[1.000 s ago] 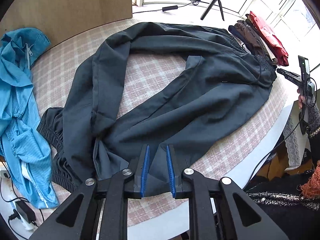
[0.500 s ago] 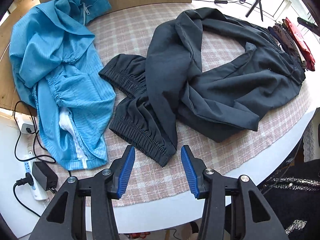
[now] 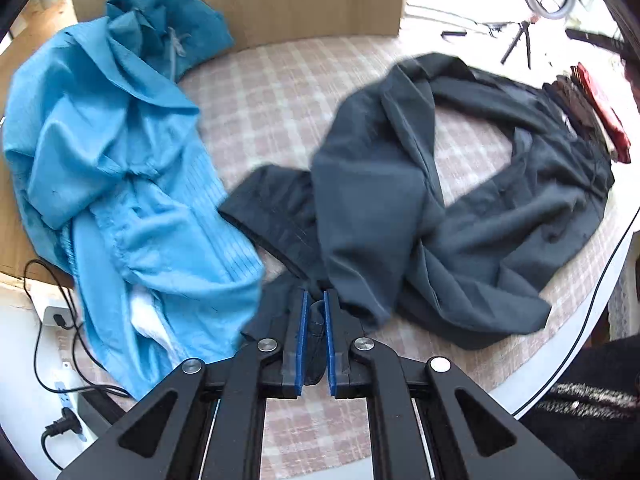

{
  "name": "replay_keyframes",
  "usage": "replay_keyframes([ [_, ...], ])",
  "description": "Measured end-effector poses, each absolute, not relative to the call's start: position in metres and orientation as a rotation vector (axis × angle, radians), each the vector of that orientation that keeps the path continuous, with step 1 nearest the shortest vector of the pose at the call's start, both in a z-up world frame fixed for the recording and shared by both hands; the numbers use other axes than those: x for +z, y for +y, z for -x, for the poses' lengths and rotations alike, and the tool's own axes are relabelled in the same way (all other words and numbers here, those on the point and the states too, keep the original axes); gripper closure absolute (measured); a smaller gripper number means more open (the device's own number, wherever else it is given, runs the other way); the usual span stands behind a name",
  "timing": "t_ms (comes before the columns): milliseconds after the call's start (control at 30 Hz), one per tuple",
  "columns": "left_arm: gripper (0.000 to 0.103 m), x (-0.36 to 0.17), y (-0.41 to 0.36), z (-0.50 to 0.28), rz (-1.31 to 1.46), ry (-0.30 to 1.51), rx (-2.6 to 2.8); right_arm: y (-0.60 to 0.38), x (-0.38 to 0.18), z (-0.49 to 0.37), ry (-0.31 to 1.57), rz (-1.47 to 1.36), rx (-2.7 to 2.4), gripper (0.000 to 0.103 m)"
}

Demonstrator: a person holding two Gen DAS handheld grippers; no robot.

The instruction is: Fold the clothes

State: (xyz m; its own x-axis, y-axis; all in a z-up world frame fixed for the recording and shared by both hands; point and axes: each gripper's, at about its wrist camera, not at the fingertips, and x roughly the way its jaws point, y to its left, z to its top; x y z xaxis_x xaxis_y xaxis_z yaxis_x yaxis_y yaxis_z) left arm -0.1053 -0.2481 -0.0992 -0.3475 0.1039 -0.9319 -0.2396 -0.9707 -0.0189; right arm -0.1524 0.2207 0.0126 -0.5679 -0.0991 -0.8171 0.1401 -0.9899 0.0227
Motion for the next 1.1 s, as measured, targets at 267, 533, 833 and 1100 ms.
replay_keyframes([
  [267, 0.054, -0.044, -0.326, 0.164, 1.577, 0.16, 2.596, 0.21, -0.035, 0.189, 0.126, -1.492, -2.579, 0.059],
  [533, 0.051, -0.138, -0.247, 0.1, 1.75, 0.217, 2.202, 0.191, -0.099, 0.213, 0.232, -1.602, -2.424, 0.054],
  [833, 0.051, -0.158, -0.276, 0.073, 1.832, -0.553, 2.237, 0.194, -0.098, 0.199, 0.244, -1.531, -2.485, 0.054],
  [1100, 0.102, -0.186, -0.274, 0.098, 1.904, -0.749, 2.216, 0.219, -0.1, 0.173, 0.184, -1.51, -2.522, 0.054],
])
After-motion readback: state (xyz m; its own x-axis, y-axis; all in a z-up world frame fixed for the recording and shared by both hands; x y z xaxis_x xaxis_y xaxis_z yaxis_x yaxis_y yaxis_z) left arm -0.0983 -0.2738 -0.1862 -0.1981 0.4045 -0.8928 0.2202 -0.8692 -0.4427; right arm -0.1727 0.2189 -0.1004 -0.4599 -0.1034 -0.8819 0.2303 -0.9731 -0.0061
